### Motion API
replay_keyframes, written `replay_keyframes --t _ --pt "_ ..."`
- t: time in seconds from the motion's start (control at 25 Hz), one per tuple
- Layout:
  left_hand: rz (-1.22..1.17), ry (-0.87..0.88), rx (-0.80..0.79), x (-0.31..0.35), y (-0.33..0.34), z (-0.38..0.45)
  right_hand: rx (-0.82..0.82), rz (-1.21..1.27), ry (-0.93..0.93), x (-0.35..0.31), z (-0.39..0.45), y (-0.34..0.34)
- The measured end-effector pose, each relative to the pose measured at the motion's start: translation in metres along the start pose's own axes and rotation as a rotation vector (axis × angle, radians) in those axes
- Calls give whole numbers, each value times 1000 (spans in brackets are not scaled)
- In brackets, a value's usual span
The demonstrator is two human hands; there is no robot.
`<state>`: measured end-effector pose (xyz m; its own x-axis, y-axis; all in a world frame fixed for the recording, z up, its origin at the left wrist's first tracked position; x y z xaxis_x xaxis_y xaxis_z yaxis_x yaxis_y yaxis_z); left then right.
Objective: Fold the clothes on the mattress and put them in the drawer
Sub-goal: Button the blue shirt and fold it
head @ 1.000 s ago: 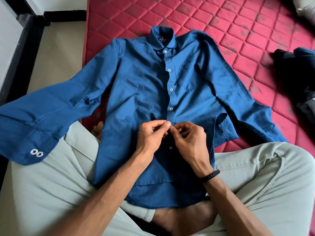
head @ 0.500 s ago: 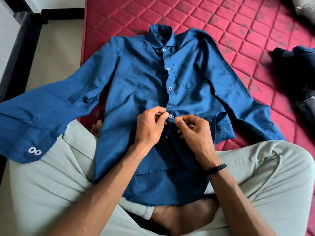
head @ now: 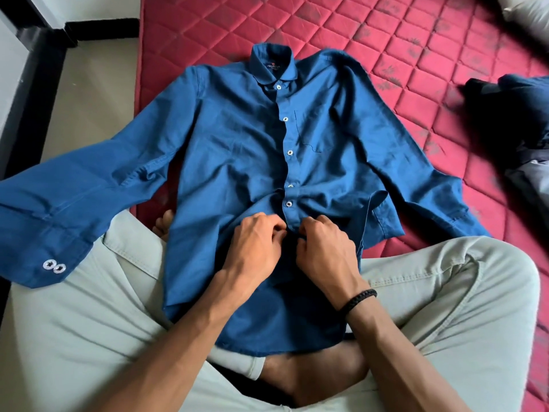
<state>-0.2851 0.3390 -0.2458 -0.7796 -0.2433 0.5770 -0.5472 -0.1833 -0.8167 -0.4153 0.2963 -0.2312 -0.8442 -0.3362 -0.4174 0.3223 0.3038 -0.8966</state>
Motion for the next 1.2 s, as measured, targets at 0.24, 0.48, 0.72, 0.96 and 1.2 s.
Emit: replay_keyframes --t 0.24,0.48,0.72,0.96,1.2 --pt "112 -4 -58 2 9 -2 -5 229 41 21 6 2" --pt "62 -53 -50 -1 0 -7 -69 681 245 43 8 4" --pt "-222 -189 -24 -5 -4 -8 -84 705 233 42 9 14" --pt "-421 -264 -3 -2 -6 -13 -85 653 189 33 7 13" --pt "-446 -268 -4 -2 -6 -13 -108 931 262 32 2 14"
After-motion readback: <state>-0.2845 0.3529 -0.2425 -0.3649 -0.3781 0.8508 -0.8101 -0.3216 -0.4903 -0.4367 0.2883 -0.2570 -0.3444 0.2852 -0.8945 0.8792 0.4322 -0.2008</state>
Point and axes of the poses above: each hand's wrist, its own z-axis towards the middle knuckle, its own y-axis out of the palm, x = y × z, the point moved 9 cm from there along z, towards the middle knuckle, and after that the axes turned 7 degrees about z, right-handed, at the moved point
